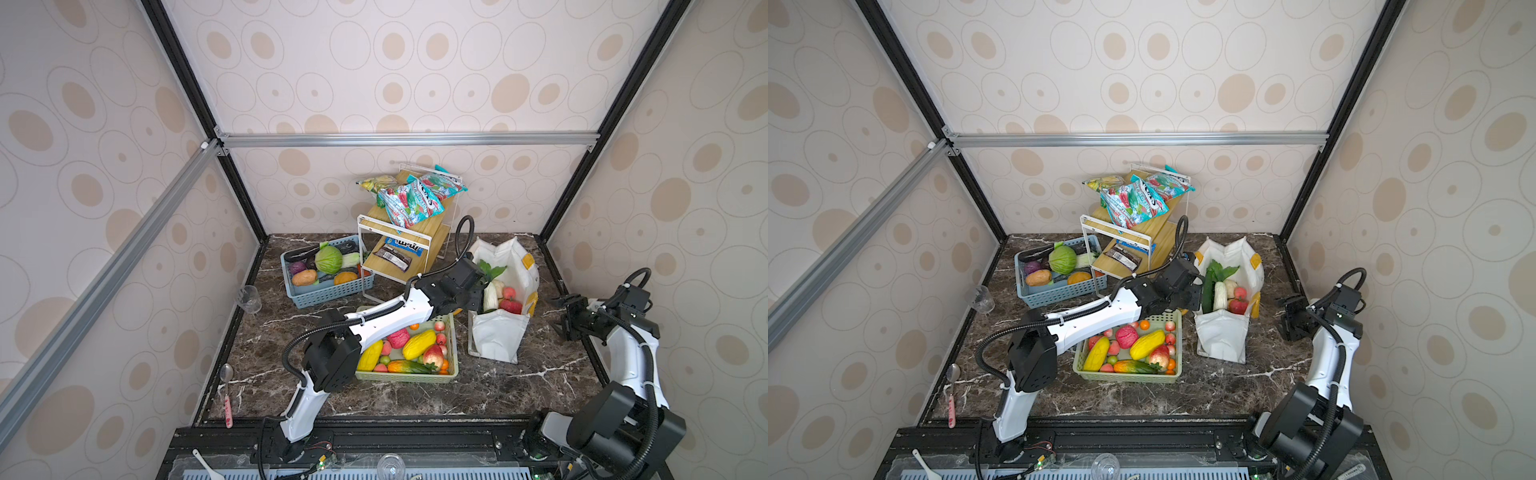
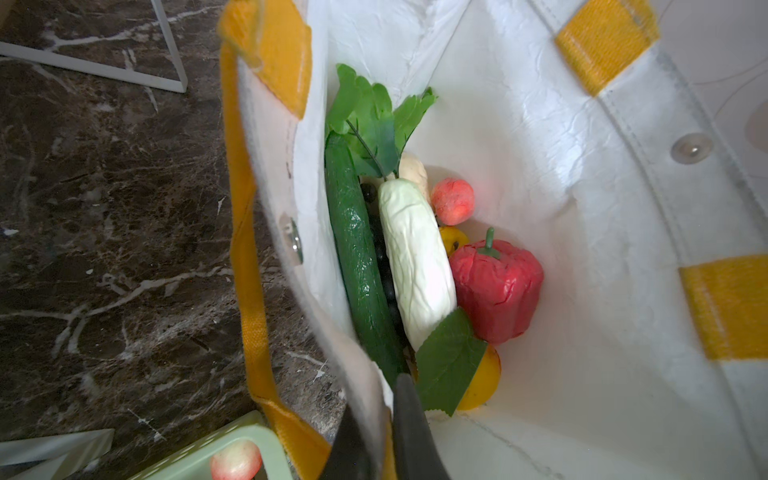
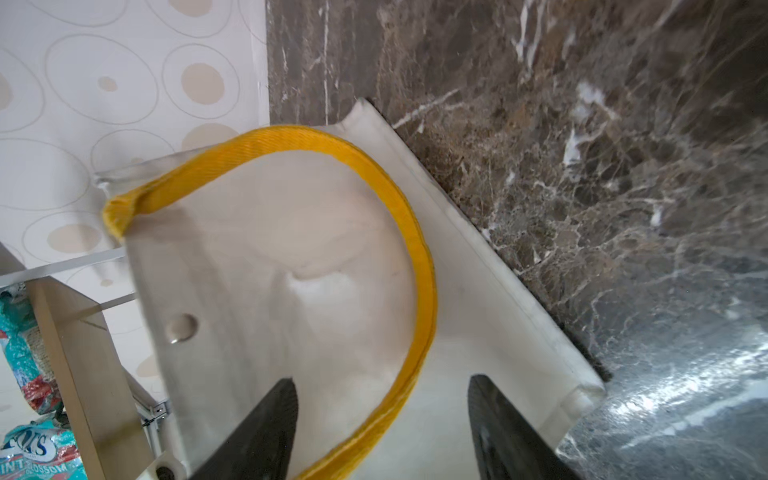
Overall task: Place the food into the grocery bag and tie it
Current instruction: 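Grasp the yellow handle farthest from the robot with the right gripper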
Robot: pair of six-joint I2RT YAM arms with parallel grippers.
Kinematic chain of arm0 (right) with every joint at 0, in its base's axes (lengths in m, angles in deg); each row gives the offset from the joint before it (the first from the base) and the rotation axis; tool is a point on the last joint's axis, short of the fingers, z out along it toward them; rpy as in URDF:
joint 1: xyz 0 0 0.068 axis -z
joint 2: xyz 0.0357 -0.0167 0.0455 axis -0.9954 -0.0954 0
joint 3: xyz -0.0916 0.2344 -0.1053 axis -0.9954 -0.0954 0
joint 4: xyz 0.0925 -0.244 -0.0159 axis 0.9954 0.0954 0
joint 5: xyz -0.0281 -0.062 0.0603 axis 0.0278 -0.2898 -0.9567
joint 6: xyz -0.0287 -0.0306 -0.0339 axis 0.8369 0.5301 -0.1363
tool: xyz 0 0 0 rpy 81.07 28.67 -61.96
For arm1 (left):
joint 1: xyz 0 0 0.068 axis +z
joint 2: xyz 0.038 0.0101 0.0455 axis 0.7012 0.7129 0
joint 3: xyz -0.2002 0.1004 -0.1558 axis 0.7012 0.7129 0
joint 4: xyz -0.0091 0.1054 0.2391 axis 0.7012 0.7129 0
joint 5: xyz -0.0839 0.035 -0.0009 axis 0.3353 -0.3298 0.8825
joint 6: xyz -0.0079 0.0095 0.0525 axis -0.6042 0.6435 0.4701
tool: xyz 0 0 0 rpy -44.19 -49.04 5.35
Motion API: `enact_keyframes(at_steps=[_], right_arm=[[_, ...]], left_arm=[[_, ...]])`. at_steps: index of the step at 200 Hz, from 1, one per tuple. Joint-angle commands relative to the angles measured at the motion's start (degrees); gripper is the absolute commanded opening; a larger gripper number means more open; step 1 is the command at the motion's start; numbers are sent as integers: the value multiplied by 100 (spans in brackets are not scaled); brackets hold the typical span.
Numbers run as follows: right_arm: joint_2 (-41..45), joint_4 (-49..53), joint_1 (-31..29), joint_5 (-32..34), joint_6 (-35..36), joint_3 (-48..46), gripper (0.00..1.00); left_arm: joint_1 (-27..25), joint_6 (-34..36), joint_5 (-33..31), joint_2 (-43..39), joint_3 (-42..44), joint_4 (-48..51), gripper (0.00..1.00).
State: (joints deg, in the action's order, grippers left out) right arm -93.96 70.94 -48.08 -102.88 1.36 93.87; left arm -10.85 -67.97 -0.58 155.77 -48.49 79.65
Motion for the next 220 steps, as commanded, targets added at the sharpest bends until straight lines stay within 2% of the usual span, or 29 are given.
enact_keyframes(at_steps=[1,42,118,175,220], right_arm=[[-102,-880,28,-338,-696,-214,68],[-396,-1516,26,-691,-1294,-708,67],[-500,-2122,-83,-942,-1570,-1321,63],[-500,-2635,-450,-992,-2010,-1417,50],[-500,-2788,-463,-1071,-2126,-1482,31]], left_arm=[[22,146,48,-101,-225,99,9],[31,122,72,-105,-225,55,9],[17,104,131,-20,-335,53,9],[-4,89,90,-37,-343,68,9],[-26,62,66,-32,-352,87,9]])
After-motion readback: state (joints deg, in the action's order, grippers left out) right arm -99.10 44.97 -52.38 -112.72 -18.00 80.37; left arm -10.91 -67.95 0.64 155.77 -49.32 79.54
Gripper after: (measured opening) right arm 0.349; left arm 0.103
